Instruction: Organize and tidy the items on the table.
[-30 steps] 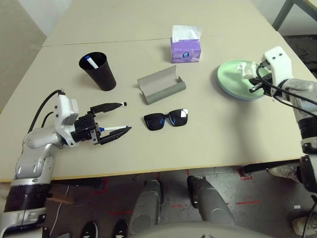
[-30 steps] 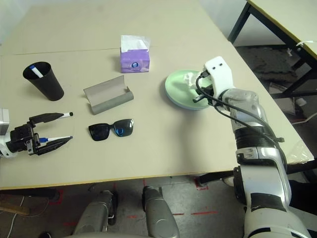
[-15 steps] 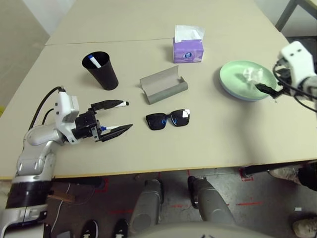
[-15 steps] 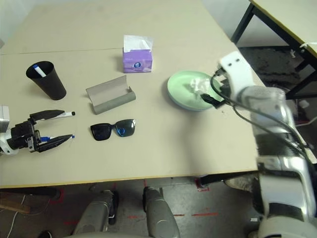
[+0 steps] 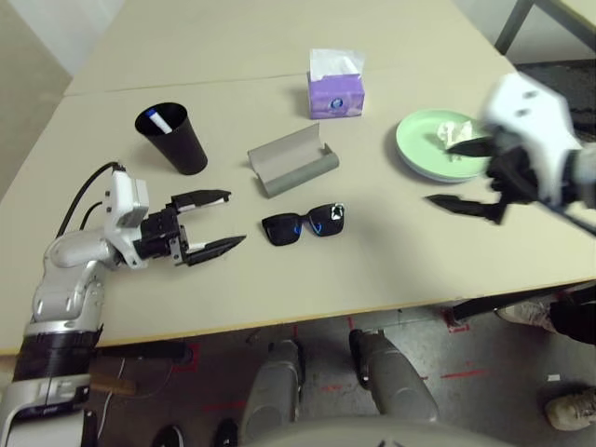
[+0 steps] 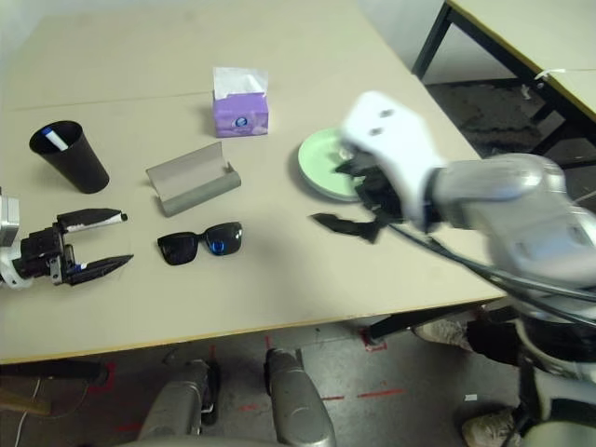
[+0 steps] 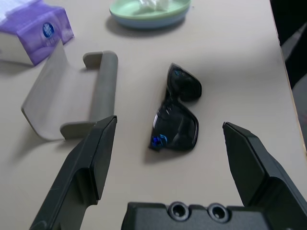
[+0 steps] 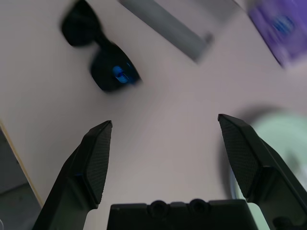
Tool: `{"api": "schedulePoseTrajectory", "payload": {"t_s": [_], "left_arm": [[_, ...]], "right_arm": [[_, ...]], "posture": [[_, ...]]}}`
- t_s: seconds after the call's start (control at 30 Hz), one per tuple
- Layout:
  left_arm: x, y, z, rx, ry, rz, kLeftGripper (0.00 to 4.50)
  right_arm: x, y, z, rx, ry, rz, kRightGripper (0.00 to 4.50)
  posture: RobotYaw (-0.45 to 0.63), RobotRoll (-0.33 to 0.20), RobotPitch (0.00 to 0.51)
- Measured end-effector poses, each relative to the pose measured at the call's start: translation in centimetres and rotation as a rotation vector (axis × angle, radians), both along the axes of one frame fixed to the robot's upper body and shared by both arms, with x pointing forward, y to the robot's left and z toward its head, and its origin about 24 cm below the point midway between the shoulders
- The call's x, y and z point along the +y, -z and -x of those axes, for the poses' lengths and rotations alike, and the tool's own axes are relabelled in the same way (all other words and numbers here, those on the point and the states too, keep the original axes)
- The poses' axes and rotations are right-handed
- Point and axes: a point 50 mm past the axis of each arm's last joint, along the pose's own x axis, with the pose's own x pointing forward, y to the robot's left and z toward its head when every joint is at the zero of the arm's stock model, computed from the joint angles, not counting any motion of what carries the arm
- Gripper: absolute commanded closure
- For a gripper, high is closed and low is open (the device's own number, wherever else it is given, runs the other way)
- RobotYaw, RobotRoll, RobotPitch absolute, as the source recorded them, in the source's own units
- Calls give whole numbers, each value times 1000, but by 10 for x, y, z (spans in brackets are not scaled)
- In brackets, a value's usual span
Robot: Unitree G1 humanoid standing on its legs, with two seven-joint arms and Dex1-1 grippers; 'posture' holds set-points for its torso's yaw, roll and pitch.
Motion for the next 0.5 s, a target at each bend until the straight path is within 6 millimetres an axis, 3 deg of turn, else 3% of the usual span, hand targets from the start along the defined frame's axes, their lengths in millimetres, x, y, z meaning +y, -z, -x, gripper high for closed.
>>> {"api": "schedulePoseTrajectory", "payload": {"t_s": [0.23, 0.5], "left_arm": [[22, 1, 19, 31, -55, -51, 0], [32, -5, 30, 13, -118, -72, 0]], "right_arm": [[32, 14, -22, -6, -66, 188, 25], [75, 17, -20, 72, -229, 295, 25]], "posture": [[-86, 0, 200], [-70, 0, 200]]}}
